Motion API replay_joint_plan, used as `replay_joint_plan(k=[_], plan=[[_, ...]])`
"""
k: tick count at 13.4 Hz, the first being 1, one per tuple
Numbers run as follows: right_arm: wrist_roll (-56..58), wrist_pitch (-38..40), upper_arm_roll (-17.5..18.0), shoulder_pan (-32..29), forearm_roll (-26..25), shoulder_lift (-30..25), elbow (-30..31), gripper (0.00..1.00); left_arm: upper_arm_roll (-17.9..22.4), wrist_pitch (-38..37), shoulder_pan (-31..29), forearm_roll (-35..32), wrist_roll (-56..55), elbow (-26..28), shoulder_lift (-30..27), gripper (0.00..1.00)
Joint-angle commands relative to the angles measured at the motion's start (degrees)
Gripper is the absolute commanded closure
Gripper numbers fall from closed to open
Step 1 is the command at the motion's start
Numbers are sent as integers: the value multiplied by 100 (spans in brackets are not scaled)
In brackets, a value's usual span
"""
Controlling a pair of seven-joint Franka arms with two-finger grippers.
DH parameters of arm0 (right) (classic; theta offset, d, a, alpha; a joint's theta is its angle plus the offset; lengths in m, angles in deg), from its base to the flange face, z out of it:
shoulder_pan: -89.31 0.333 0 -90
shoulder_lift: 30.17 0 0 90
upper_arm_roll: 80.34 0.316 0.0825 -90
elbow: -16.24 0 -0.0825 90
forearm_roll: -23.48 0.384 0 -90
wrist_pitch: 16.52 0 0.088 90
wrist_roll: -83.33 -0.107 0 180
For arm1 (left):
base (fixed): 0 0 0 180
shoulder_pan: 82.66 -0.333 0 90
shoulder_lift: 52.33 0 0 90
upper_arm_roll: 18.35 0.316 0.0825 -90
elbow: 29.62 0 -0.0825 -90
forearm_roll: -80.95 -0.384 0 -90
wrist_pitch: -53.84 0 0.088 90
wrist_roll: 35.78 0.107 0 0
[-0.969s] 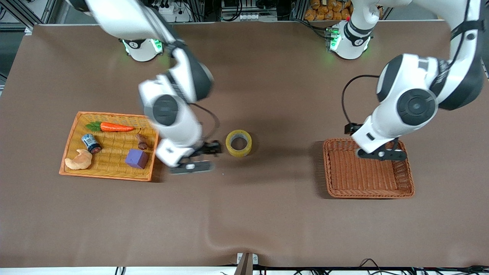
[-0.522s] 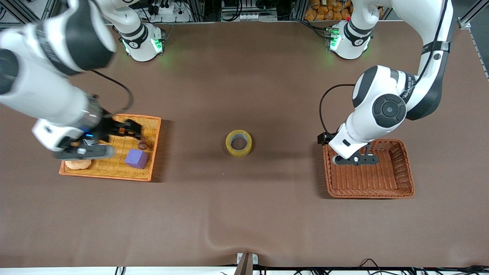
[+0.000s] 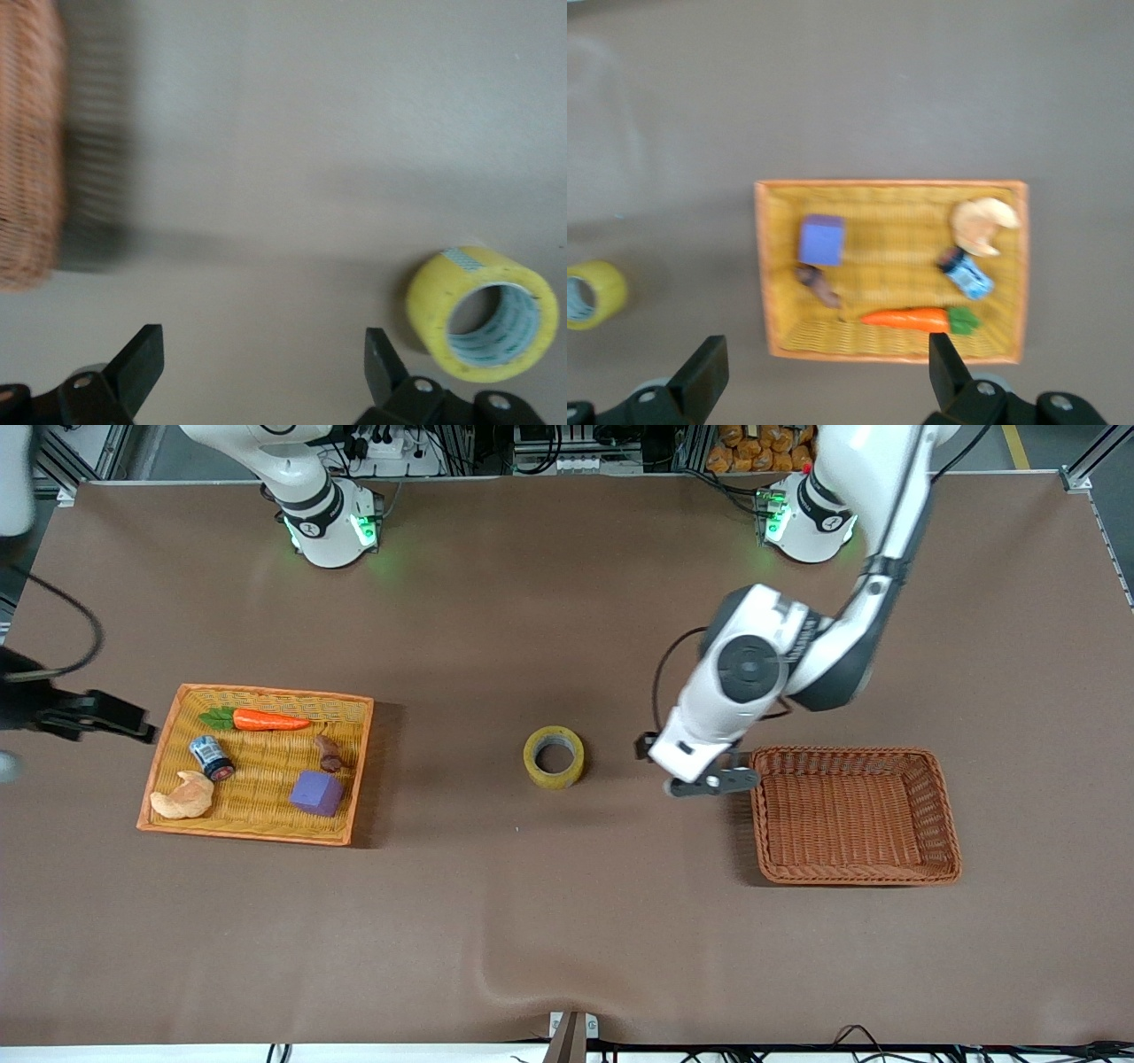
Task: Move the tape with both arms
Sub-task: 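Withdraw the right gripper while the left gripper reaches toward the tape, then lower the left gripper onto the tape roll and grasp its rim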
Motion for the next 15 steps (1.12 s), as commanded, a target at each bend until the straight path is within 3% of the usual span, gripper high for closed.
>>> replay_joint_plan(k=[1,4,7,11,15], plan=[[147,175,130,-199,-336,-259,214,0,103,52,423,-137,-670,-602,636,0],[94,194,174,-68,-302,-505,442,0,103,341,705,-576,-1391,-796,1059,0],[103,-211,139,-119,-320,-795,864,0,147,517,1030,-621,-1857,-867,1165,0],[76,-124,122,-164,-399,-866,1014,0,156,913,1356,-1270,-2930,-849,1305,0],[68,-159,192,30,-874,-936,1137,0,147,1037,1515,-1360,-3081,-823,1358,0]])
